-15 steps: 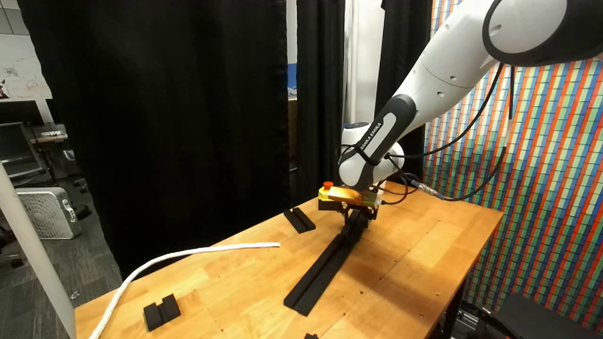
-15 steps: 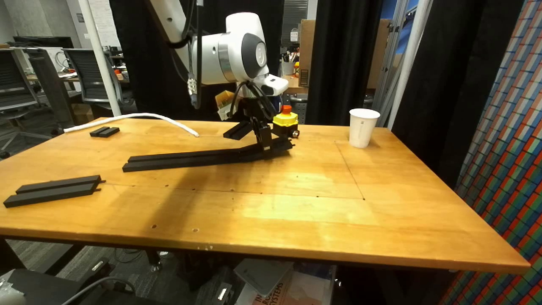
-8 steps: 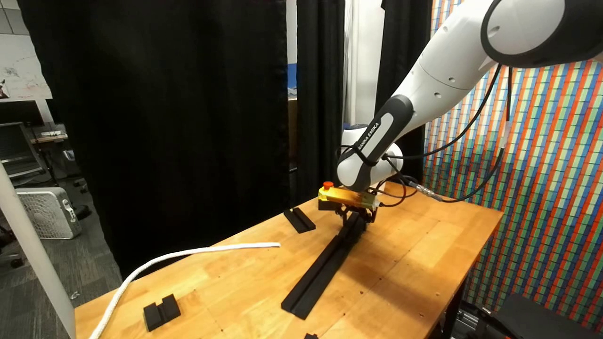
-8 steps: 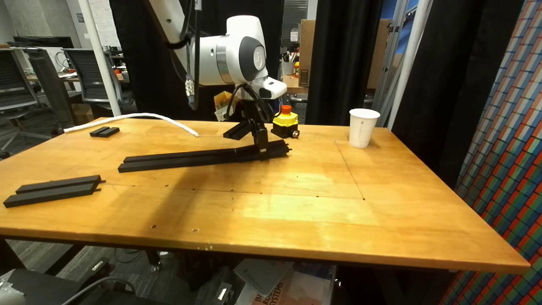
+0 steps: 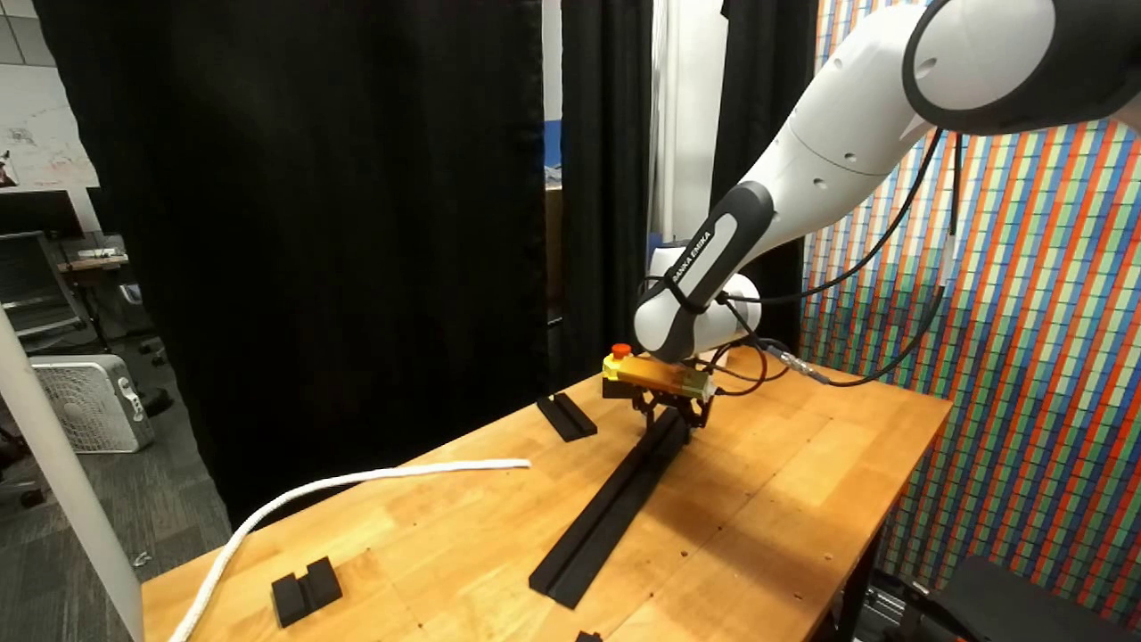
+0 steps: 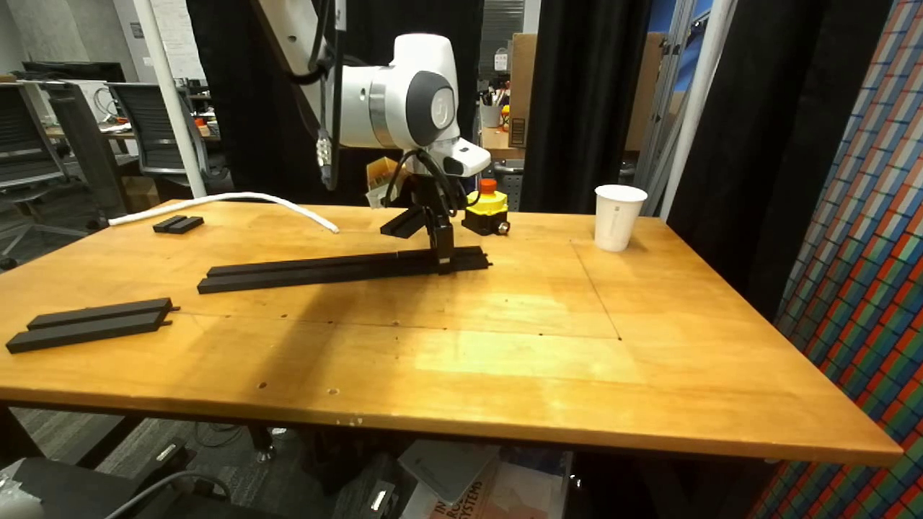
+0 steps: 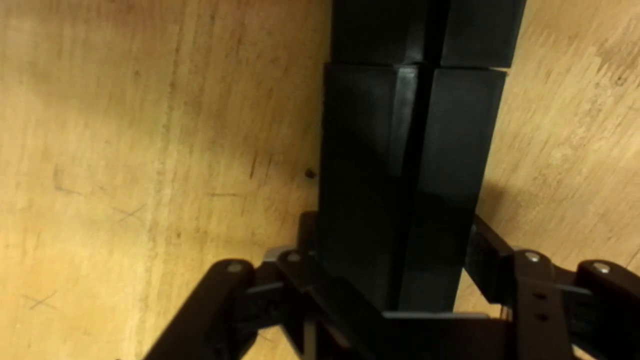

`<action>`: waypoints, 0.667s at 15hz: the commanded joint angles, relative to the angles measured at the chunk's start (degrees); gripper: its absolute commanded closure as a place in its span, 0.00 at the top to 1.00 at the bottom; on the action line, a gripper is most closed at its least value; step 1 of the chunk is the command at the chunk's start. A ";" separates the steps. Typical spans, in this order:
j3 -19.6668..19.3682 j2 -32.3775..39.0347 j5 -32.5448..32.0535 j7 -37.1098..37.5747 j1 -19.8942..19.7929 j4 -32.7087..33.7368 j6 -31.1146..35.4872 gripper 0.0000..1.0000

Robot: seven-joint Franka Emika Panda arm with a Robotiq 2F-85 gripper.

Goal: Arrange the black objects on the table

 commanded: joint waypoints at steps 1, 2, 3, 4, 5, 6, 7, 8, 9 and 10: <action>1.12 1.56 2.30 -2.35 -1.14 1.71 0.41 0.46; 1.16 1.76 2.47 -2.53 -1.16 1.98 0.32 0.46; 1.20 1.83 2.53 -2.78 -1.19 2.09 0.16 0.46; 1.22 1.85 2.55 -2.95 -1.19 2.09 0.10 0.46; 1.22 1.81 2.50 -3.14 -1.18 2.01 0.06 0.46; 1.30 1.81 2.48 -3.44 -1.21 1.97 -0.20 0.46; 1.34 1.79 2.33 -3.84 -1.21 1.94 -0.54 0.46; 1.38 1.74 2.24 -4.28 -1.22 1.95 -0.91 0.46; 1.37 1.75 2.18 -4.55 -1.14 1.90 -1.01 0.46; 1.31 1.73 2.19 -4.59 -1.03 1.76 -0.94 0.46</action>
